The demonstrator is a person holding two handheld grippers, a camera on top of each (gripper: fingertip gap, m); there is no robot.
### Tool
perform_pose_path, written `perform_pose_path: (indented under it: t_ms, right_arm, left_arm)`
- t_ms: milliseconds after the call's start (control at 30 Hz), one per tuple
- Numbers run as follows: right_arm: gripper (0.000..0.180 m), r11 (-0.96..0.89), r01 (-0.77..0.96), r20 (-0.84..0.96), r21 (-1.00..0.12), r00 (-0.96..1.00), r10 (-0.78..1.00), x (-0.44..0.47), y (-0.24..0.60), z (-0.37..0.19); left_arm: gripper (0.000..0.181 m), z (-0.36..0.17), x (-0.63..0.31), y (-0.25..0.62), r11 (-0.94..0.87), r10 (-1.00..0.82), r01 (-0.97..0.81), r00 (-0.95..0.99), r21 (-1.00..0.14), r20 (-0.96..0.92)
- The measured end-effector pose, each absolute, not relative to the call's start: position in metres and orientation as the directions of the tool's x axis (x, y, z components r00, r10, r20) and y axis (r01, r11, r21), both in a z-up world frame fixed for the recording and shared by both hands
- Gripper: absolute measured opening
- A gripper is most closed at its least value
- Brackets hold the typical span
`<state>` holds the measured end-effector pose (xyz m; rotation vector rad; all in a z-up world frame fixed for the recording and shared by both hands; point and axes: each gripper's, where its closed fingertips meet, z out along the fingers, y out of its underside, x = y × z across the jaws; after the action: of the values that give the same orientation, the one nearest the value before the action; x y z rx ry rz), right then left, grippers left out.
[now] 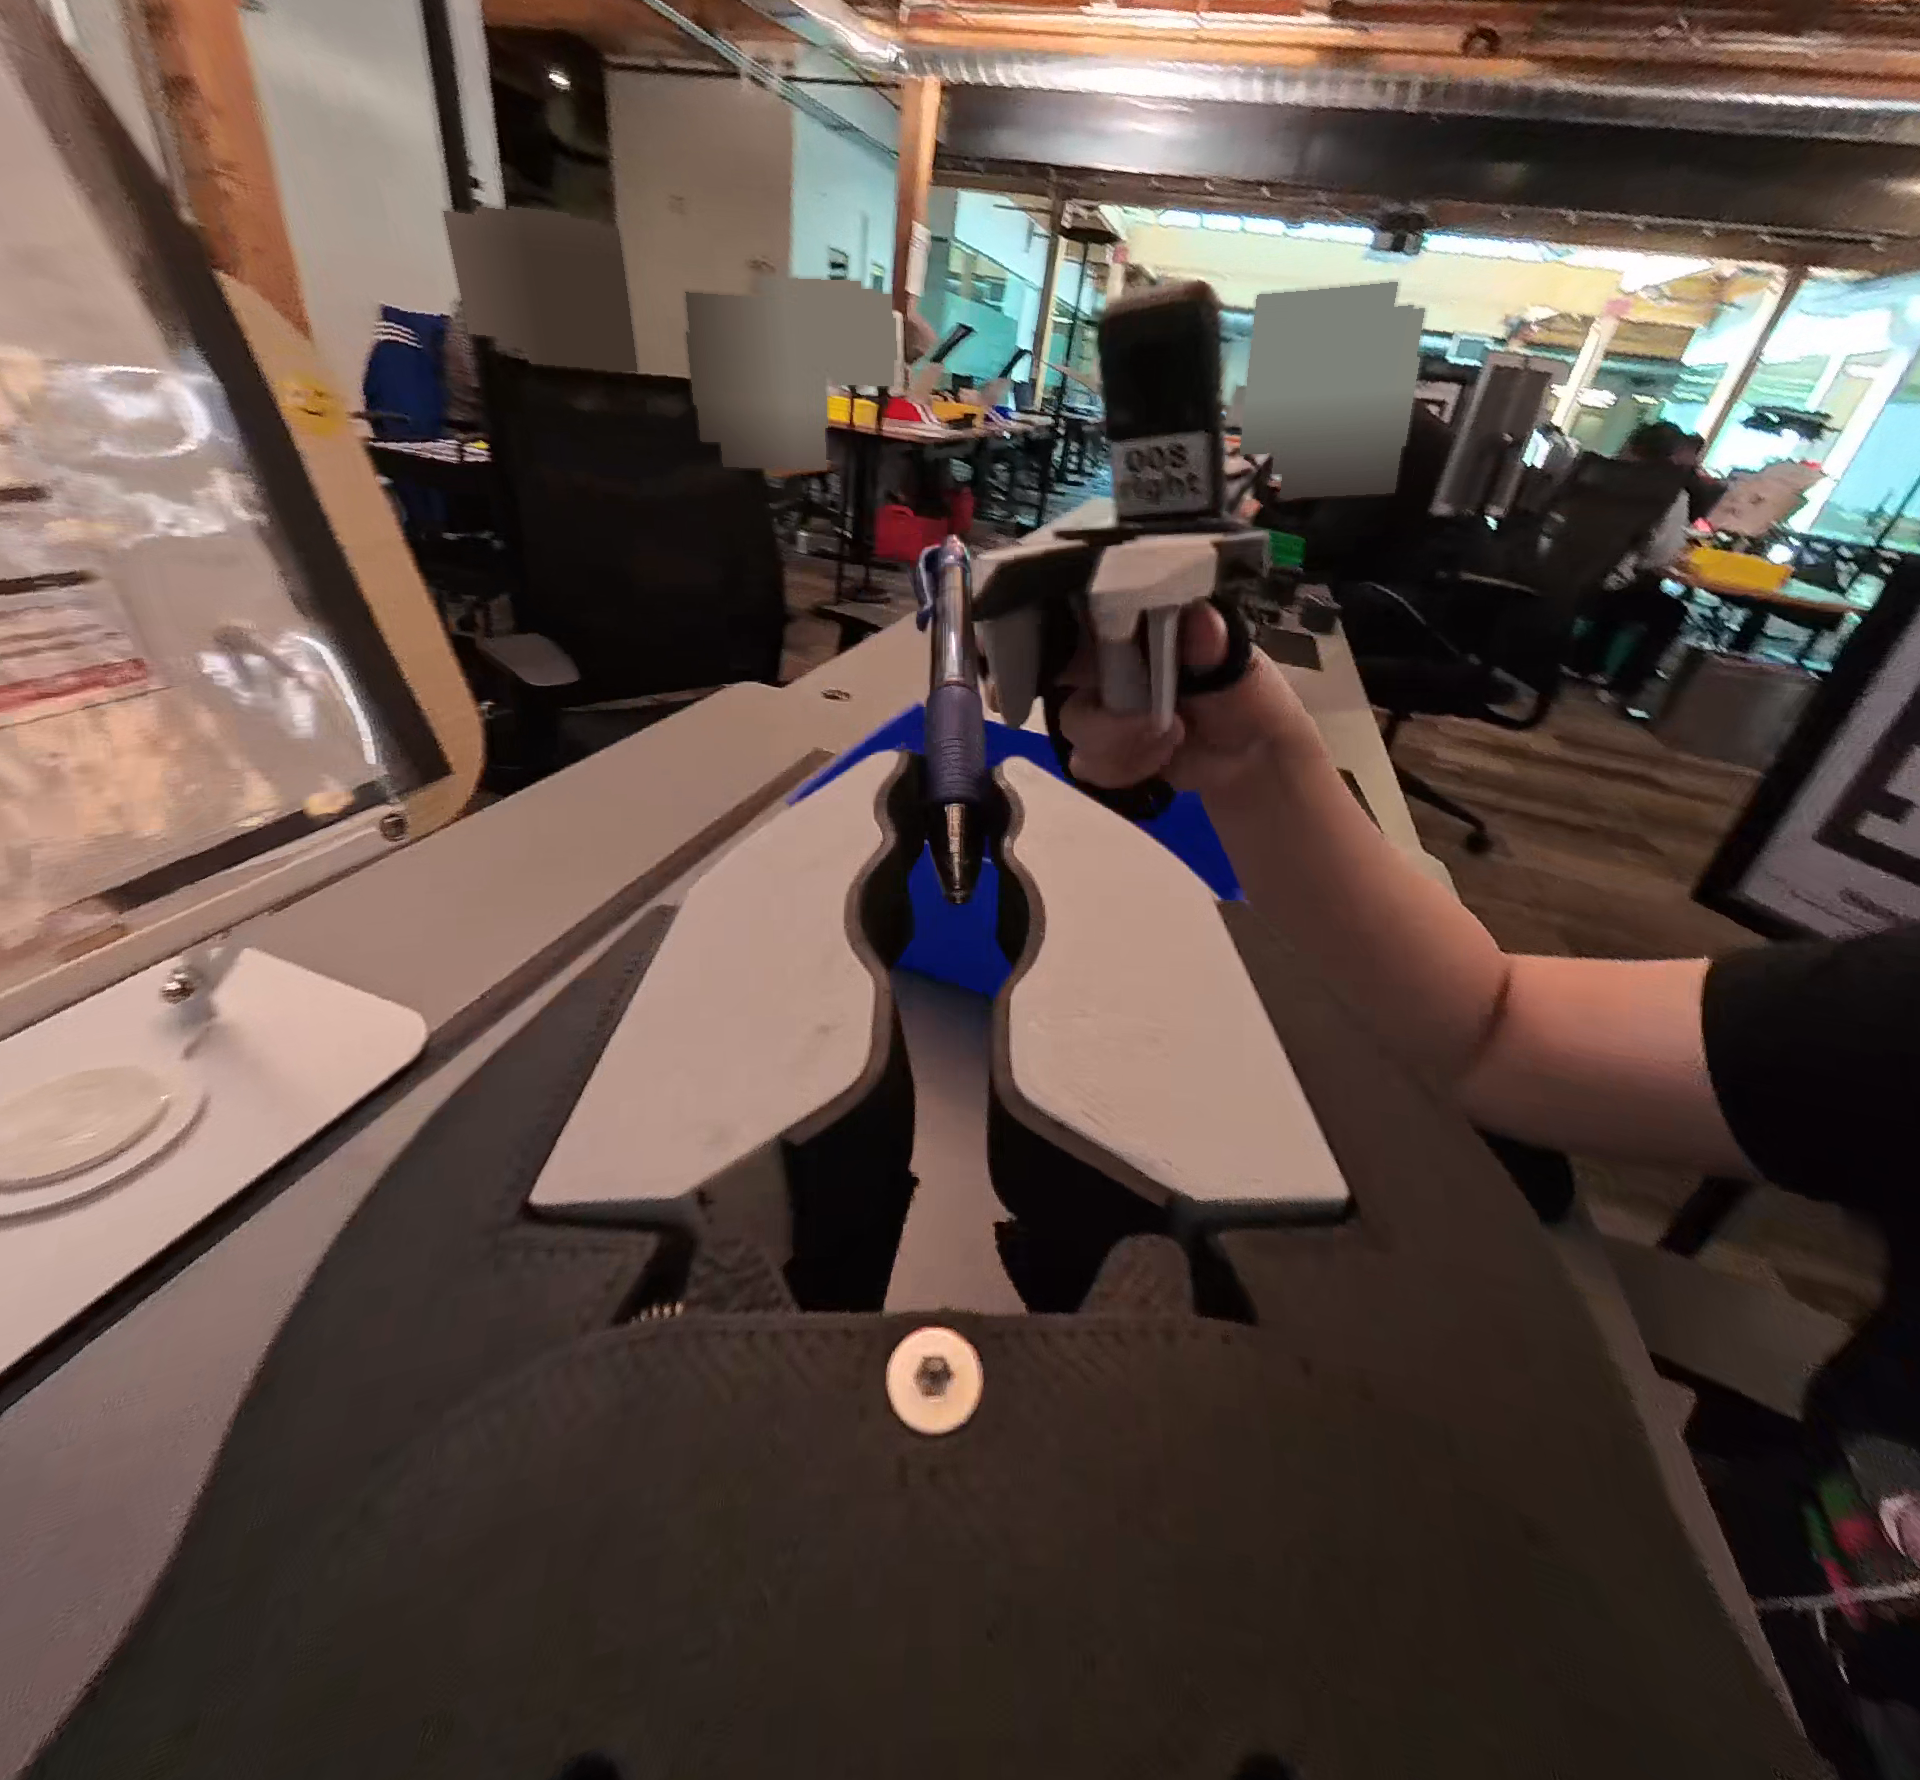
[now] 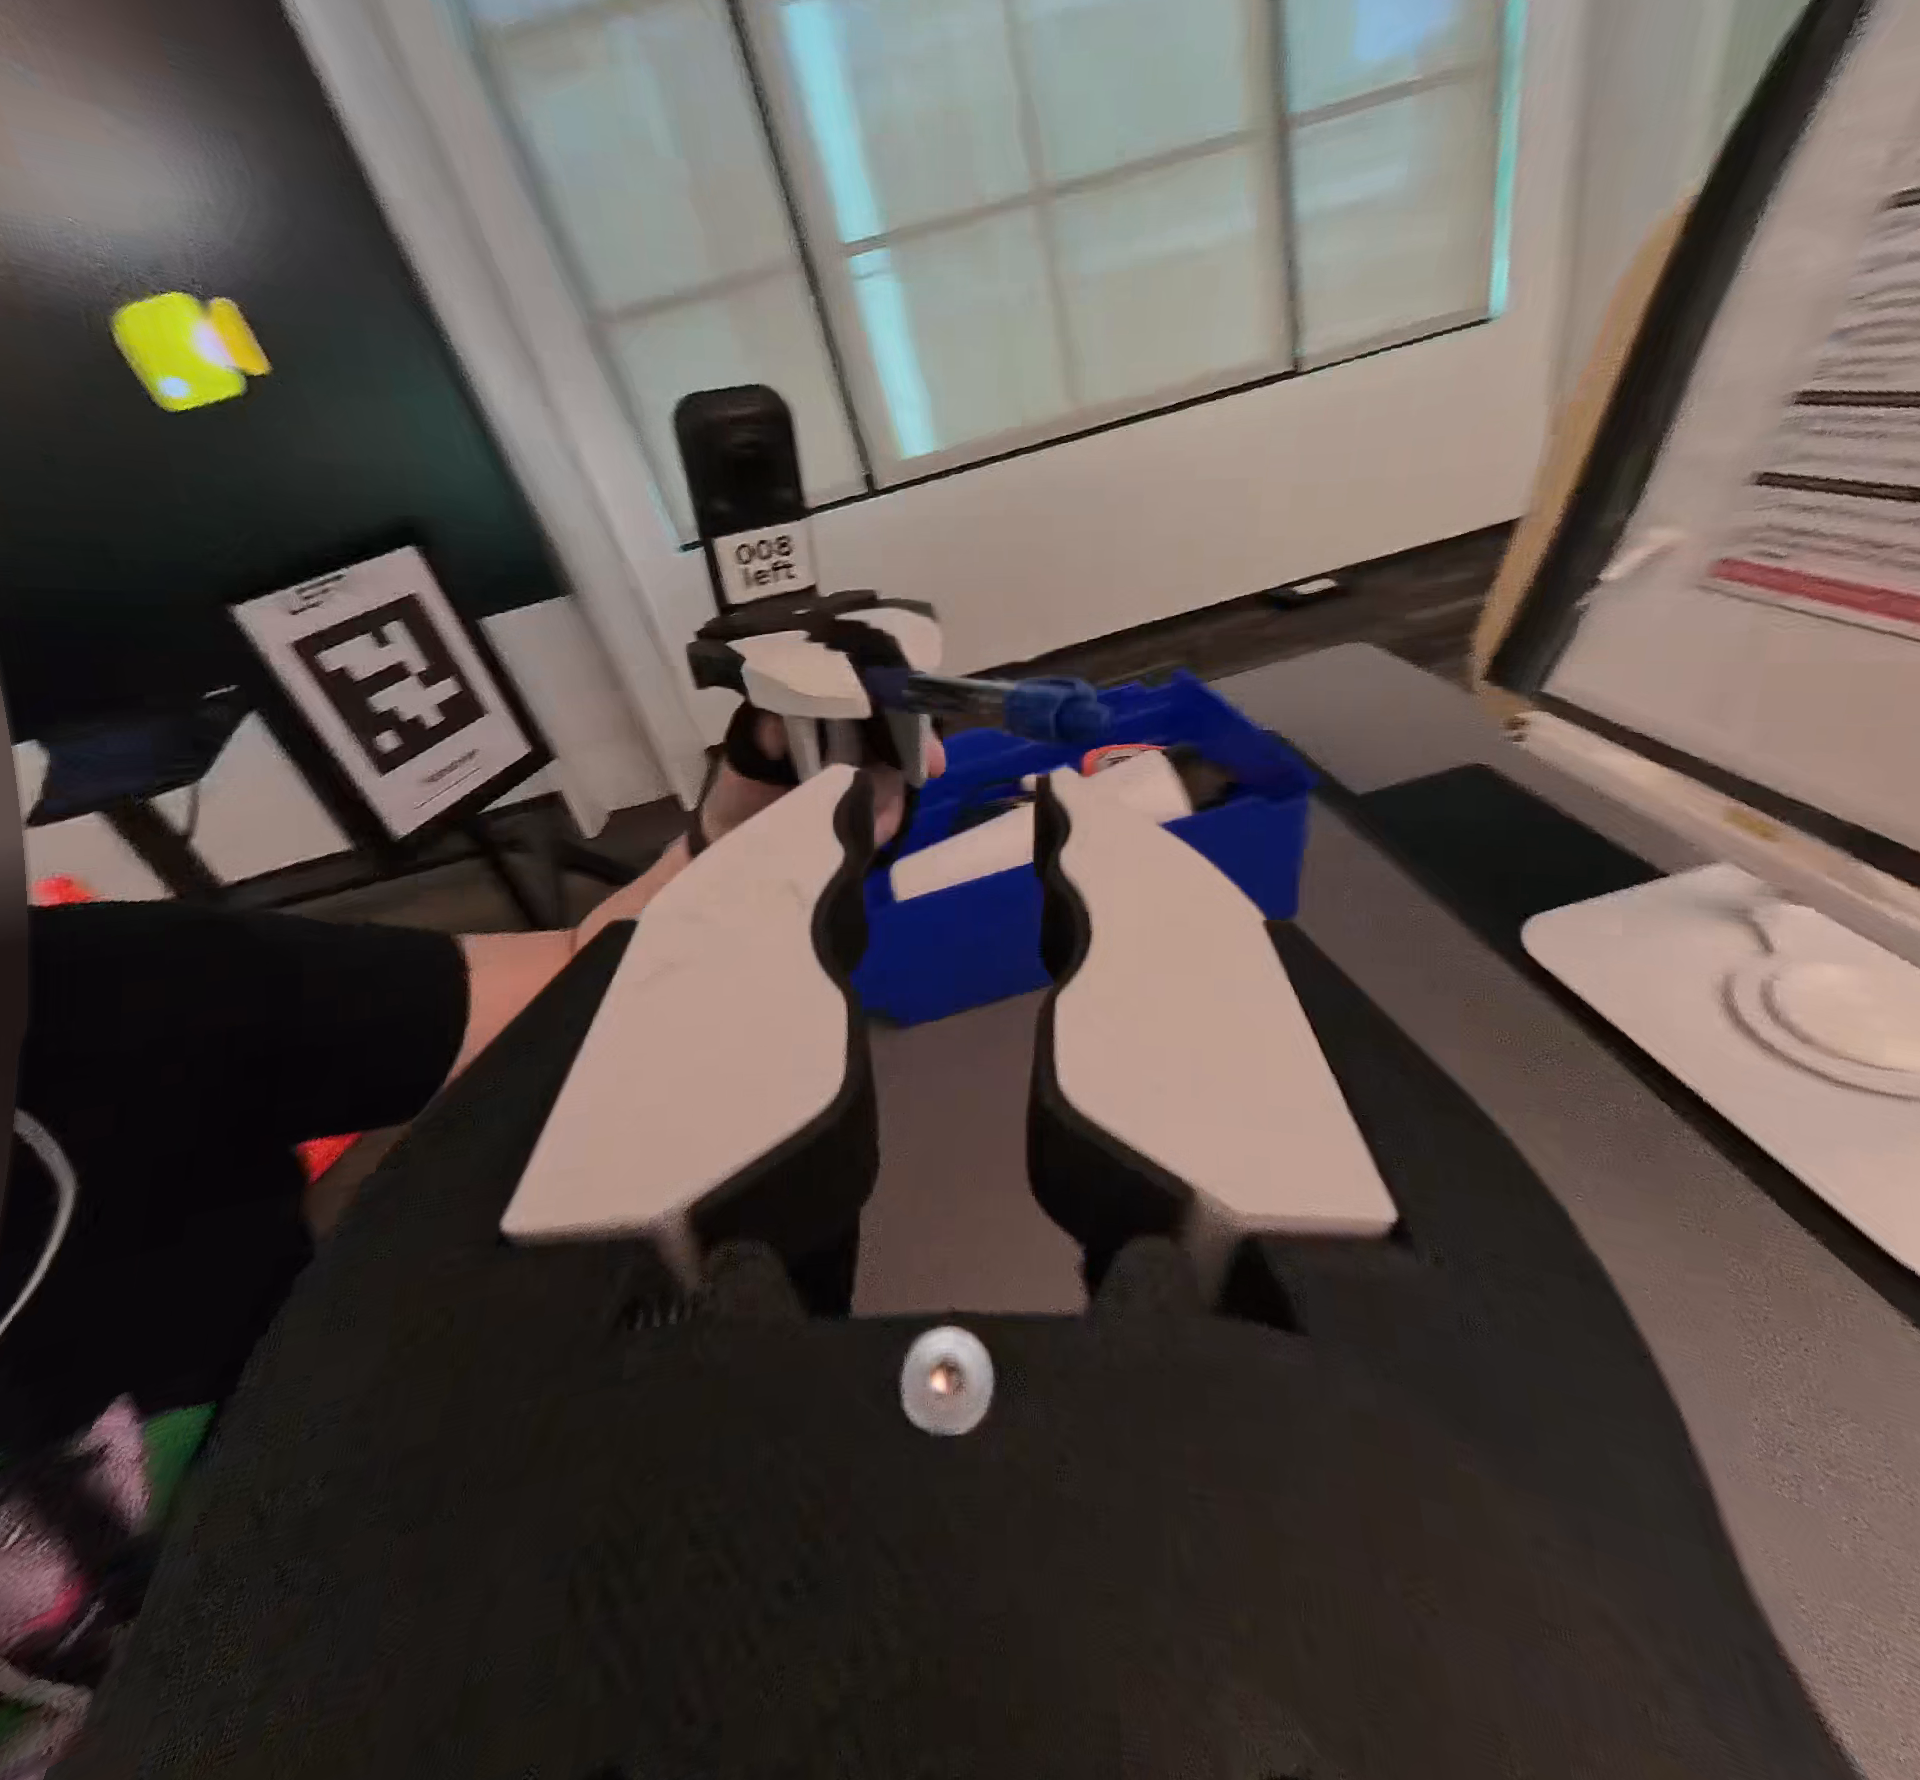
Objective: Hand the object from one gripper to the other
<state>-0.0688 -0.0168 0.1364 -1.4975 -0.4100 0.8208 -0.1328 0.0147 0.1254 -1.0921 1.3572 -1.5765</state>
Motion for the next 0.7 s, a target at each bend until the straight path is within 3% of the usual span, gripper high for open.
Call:
perform_pose_path:
  t_ms: [133, 433, 700]
  right_arm:
    - [0.023, -0.087, -0.191, -0.195, -0.978, 0.673, 0.714, -0.063, -0.025, 0.138]
    - [0.009, -0.152, -0.290, -0.300, -0.945, 0.581, 0.757, -0.054, -0.034, 0.142]
    - [0.009, -0.196, -0.237, -0.299, -0.952, 0.567, 0.767, -0.055, -0.035, 0.129]
  left_arm:
    - [0.011, 0.120, -0.131, -0.001, -0.112, -0.918, -0.011, -0.382, -0.994, 0.108]
    - [0.010, 0.121, -0.131, -0.011, -0.139, -0.892, -0.024, -0.431, -0.990, 0.135]
    - [0.011, 0.121, -0.131, -0.010, -0.144, -0.892, -0.024, -0.429, -0.989, 0.141]
